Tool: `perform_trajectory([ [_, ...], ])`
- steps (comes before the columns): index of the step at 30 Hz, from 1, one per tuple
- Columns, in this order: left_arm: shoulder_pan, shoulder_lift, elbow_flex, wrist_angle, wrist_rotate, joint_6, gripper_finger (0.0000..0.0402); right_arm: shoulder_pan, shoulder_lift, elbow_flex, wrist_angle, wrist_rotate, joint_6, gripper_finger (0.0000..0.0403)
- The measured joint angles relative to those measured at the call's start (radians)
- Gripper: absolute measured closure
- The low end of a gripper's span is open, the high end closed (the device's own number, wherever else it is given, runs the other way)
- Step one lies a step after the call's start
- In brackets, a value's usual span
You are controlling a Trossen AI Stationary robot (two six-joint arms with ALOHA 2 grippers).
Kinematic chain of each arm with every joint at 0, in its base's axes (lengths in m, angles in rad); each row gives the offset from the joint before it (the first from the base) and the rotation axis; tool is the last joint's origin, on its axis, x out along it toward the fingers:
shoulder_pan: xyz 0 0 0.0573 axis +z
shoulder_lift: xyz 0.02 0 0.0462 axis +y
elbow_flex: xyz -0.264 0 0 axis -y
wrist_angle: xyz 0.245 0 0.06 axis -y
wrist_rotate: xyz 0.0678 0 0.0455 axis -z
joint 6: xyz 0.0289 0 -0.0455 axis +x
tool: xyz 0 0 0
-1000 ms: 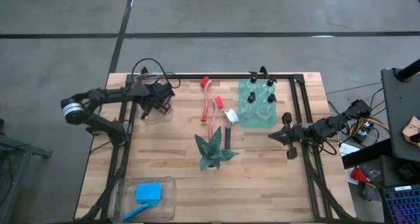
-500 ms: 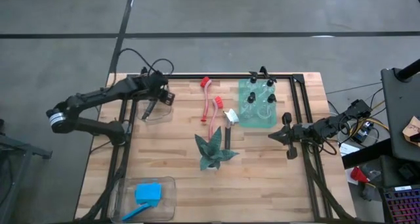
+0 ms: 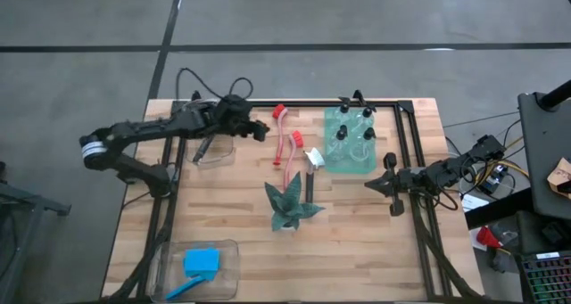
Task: Pick & Place Kitchen Sink Supplies
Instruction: Put the red dish brush into the top transparent bin
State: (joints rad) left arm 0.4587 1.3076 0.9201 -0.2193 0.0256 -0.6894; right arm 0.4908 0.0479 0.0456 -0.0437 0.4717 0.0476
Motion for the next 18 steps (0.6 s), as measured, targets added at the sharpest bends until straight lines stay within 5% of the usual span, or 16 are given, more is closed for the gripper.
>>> perform_trajectory([
  [10,-0.088,0.259,0.174,-0.01,-0.112,0.021,0.0209,-0.001,0.0,0.0,0.0,0.0,0.002,0.0394],
  [18,-0.11,0.413,0.325,-0.184,-0.237,0.067,0.0209,-0.001,0.0,0.0,0.0,0.0,-0.003,0.0394],
])
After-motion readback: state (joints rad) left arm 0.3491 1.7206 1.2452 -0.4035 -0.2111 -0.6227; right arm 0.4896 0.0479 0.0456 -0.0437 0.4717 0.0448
